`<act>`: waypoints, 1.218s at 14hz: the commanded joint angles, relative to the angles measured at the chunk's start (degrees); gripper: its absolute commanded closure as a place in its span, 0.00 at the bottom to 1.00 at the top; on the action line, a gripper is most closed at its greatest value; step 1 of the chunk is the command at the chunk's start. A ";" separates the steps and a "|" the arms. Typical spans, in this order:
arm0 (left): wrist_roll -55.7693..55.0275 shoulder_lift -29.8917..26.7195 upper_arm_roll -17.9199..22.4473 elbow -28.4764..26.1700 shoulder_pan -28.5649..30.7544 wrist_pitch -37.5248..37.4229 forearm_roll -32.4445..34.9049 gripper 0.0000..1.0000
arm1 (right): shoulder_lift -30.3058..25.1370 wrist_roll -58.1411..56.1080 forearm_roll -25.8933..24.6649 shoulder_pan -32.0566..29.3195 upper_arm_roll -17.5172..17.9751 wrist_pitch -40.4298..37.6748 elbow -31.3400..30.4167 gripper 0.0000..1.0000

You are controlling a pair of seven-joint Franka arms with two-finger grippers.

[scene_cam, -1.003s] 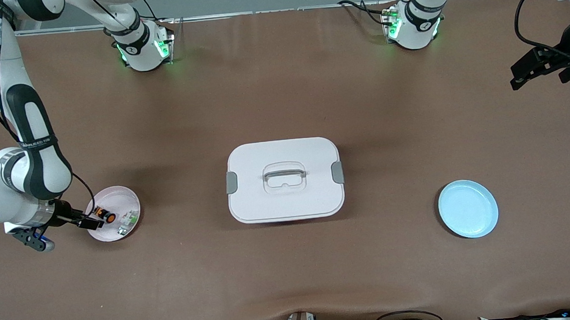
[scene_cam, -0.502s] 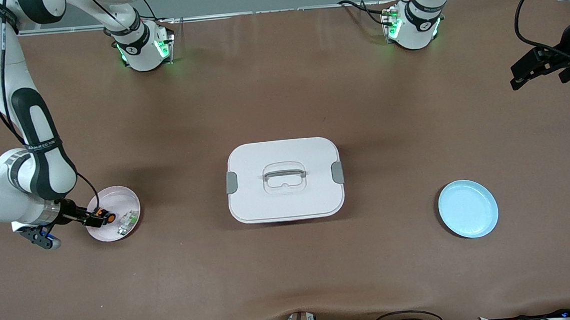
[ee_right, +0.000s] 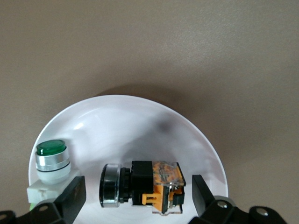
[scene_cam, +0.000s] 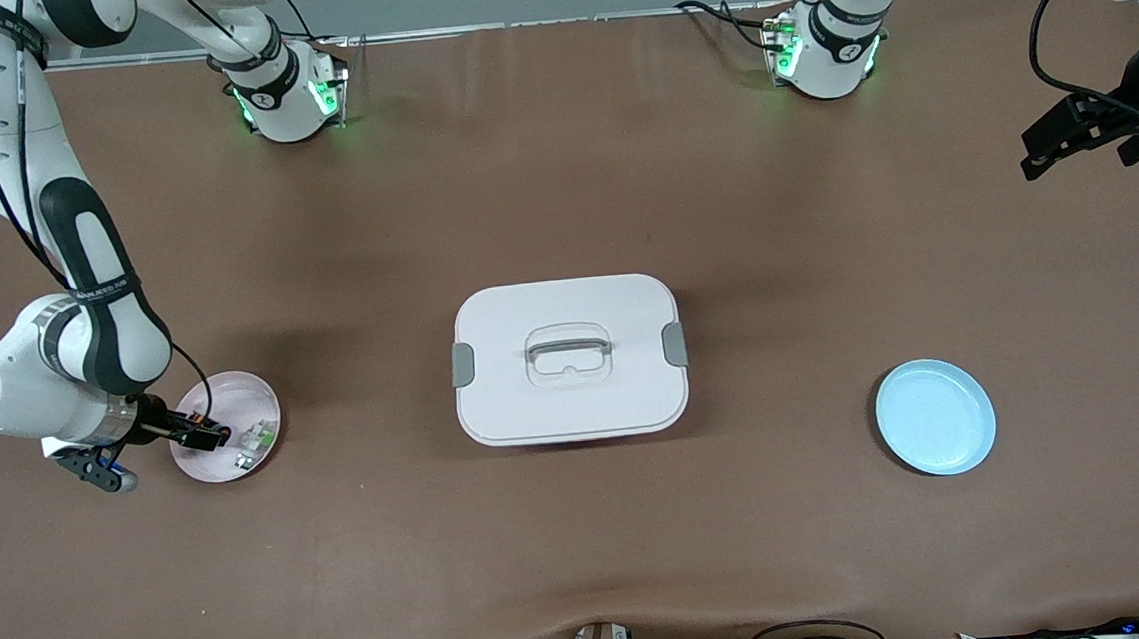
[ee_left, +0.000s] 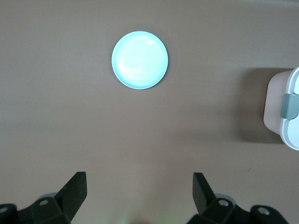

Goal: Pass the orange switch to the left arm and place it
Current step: 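Close the right gripper on the orange-and-black switch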

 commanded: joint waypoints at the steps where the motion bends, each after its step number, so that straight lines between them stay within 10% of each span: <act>1: -0.08 0.01 -0.18 0.02 0.31 -0.01 -0.14 0.00 | -0.24 0.70 1.19 0.81 -0.50 0.83 -0.53 0.00; 17: 0.27 -0.08 0.25 -0.07 0.48 -0.27 -0.14 0.00 | 0.64 0.61 1.19 0.81 -0.50 1.63 -1.41 0.00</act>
